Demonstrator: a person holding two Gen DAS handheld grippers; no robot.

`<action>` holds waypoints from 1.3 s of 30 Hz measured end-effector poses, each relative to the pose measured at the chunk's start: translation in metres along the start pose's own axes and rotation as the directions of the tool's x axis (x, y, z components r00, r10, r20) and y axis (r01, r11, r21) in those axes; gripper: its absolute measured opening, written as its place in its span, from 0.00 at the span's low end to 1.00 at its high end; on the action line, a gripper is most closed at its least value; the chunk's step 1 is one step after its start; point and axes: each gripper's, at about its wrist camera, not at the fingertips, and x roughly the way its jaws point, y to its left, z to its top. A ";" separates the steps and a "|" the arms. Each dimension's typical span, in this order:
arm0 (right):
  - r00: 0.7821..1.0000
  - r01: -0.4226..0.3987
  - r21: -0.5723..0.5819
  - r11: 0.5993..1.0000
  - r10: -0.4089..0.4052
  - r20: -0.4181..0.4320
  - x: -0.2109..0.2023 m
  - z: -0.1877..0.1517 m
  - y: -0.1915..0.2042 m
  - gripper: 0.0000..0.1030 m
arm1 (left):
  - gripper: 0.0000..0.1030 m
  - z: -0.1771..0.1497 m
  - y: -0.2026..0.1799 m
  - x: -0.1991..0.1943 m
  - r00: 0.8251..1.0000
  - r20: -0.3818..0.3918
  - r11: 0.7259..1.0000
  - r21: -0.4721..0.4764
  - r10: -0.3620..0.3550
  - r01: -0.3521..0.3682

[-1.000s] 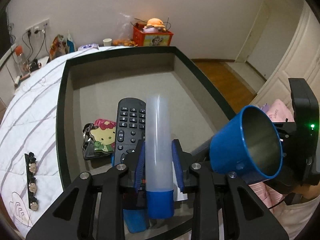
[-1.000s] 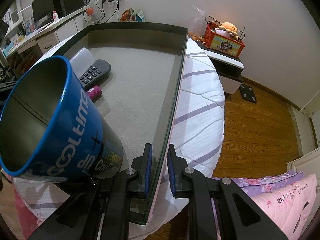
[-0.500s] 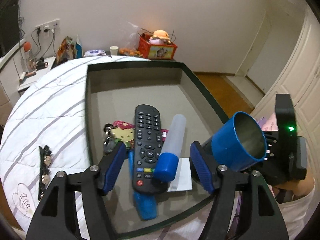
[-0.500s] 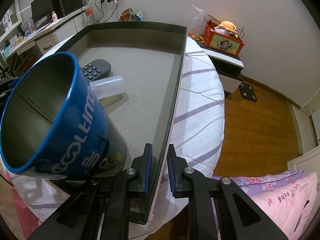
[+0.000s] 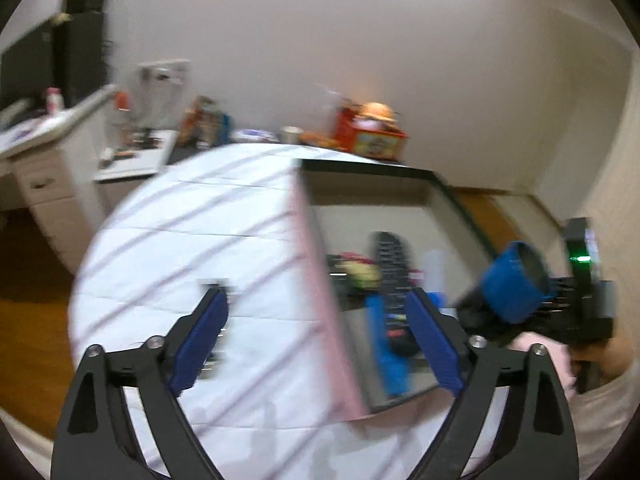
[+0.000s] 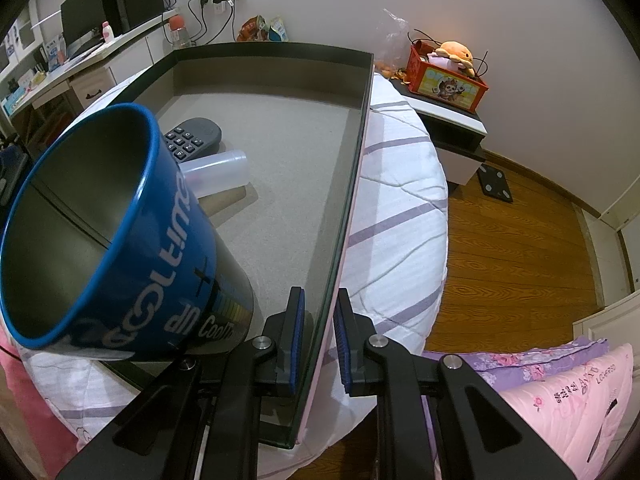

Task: Organize rigid objects
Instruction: 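Move the left tool to the black beaded bracelet and grasp it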

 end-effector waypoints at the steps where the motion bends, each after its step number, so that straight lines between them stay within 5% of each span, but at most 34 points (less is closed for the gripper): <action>1: 1.000 0.000 0.001 1.000 0.000 0.000 0.000 0.000 0.000 0.16 | 0.92 -0.002 0.007 -0.001 0.999 -0.001 0.999 -0.006 0.045 -0.045; 9: 1.000 0.013 0.000 1.000 -0.013 -0.001 -0.001 -0.001 0.000 0.16 | 0.95 -0.028 0.070 0.008 0.961 -0.081 0.962 -0.051 0.263 -0.267; 23: 1.000 0.015 -0.002 1.000 -0.015 -0.002 -0.001 -0.001 0.001 0.16 | 0.95 -0.037 0.048 0.083 0.958 -0.194 0.977 0.026 0.212 -0.211; 39: 1.000 0.013 0.004 1.000 -0.013 0.001 0.000 -0.002 0.002 0.16 | 1.00 -0.039 0.052 0.089 0.958 -0.193 0.977 0.010 0.212 -0.214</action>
